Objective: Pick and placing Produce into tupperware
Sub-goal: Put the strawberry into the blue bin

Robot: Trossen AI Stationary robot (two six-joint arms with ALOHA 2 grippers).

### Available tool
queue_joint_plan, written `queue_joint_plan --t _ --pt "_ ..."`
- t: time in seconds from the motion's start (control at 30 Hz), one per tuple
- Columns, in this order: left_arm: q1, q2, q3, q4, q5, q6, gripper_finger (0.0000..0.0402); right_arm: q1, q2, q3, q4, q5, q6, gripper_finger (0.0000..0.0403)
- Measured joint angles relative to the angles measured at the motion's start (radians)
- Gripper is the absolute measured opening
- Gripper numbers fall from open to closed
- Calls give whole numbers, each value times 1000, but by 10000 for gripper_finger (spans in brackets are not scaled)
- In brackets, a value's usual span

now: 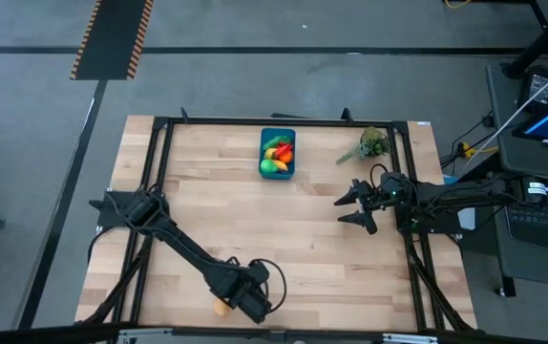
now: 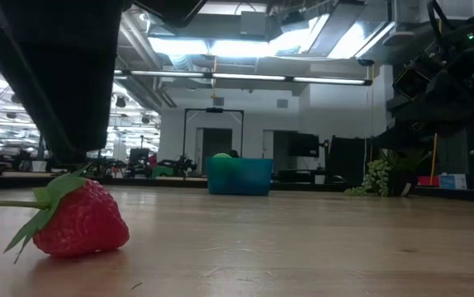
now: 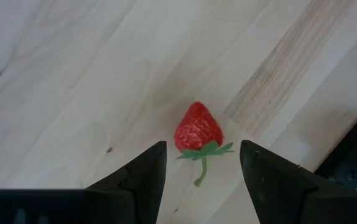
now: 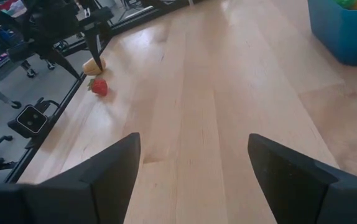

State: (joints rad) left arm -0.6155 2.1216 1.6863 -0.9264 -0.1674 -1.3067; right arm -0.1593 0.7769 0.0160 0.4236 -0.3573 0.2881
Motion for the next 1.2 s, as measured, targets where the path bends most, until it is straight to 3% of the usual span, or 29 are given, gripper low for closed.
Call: queue_joint_plan --t 0.83,1.2 --pt "2 7 -49 72 -5 6 196 0 0 0 0 0 0 299" --pt "9 64 -49 88 54 87 196 0 0 0 0 0 9 299"
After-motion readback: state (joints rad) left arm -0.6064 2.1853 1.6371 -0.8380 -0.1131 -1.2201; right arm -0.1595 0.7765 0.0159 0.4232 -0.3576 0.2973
